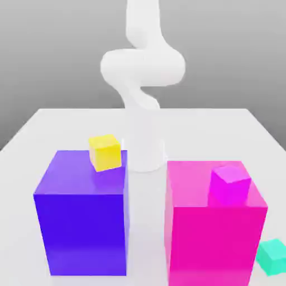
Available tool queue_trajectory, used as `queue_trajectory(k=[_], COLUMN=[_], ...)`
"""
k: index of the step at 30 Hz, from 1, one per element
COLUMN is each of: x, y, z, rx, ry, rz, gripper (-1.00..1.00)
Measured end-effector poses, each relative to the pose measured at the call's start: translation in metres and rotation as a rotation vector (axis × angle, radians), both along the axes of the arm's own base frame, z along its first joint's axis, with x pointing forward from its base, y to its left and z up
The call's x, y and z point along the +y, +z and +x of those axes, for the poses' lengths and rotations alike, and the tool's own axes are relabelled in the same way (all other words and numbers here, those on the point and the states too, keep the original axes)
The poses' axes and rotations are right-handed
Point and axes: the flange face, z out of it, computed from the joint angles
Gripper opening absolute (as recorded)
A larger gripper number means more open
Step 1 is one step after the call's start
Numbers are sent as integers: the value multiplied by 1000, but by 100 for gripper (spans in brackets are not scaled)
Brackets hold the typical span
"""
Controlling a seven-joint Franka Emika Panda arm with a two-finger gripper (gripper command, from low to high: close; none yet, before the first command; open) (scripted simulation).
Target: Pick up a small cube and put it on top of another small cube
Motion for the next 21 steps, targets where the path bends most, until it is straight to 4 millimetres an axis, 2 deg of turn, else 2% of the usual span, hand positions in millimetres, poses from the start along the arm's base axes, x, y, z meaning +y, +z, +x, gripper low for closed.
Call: queue_trajectory(k=[5, 11, 16, 21], x=[-41, -91, -133, -180], y=[-54, -131, -202, -276], z=[59, 113, 144, 159], rx=[122, 254, 356, 451], ry=[-3, -26, -61, -114], rz=[67, 128, 161, 176], gripper=[0, 0, 0, 0])
